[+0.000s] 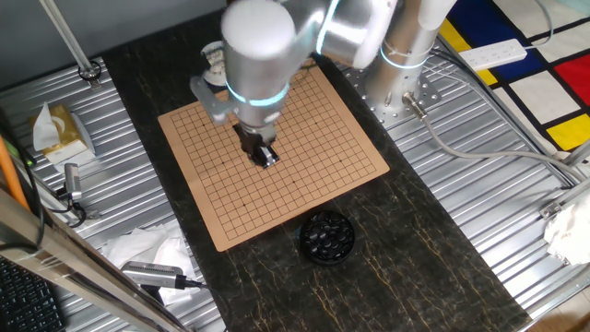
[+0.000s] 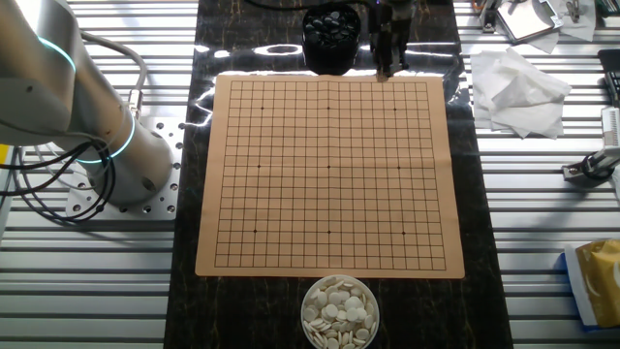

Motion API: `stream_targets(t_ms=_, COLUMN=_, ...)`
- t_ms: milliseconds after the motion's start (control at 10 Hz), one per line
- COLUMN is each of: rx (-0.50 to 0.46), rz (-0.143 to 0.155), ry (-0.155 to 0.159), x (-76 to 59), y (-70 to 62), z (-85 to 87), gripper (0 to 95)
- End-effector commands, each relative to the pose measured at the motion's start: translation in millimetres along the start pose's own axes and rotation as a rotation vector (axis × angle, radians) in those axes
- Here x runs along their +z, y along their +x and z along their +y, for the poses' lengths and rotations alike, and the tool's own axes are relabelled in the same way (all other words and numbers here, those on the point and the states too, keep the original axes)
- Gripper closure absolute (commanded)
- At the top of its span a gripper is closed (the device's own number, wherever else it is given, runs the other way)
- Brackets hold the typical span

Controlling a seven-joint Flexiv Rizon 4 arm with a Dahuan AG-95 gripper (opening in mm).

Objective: Play the first move as black on the 3-4 point in the upper right corner of the Go board

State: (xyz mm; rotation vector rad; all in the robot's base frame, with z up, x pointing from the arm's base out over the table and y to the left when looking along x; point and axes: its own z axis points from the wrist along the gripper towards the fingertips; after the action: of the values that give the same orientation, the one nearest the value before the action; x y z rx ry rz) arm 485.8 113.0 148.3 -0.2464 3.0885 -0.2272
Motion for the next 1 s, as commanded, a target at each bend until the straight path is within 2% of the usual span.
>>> stream_targets(t_ms=100, rx=-0.026, rz=-0.014, ry=0.015, x=-0.5, y=0.6, z=-1.7, gripper=95.0)
stream_targets(t_ms=200, rx=-0.025, rz=-0.015, ry=0.012, x=-0.5, y=0.6, z=-1.7, gripper=95.0)
stream_targets(t_ms=300, rx=-0.019, rz=-0.021, ry=-0.008, x=-0.2, y=1.0, z=-2.0, gripper=95.0)
stream_targets(t_ms=400, rx=-0.015, rz=-0.040, ry=-0.057, x=1.3, y=3.0, z=-3.3, gripper=95.0)
stream_targets(t_ms=500, rx=-0.020, rz=-0.052, ry=-0.074, x=2.9, y=5.9, z=-5.1, gripper=95.0)
stream_targets(t_ms=1000, rx=-0.042, rz=-0.058, ry=-0.084, x=7.9, y=12.6, z=-9.2, gripper=95.0)
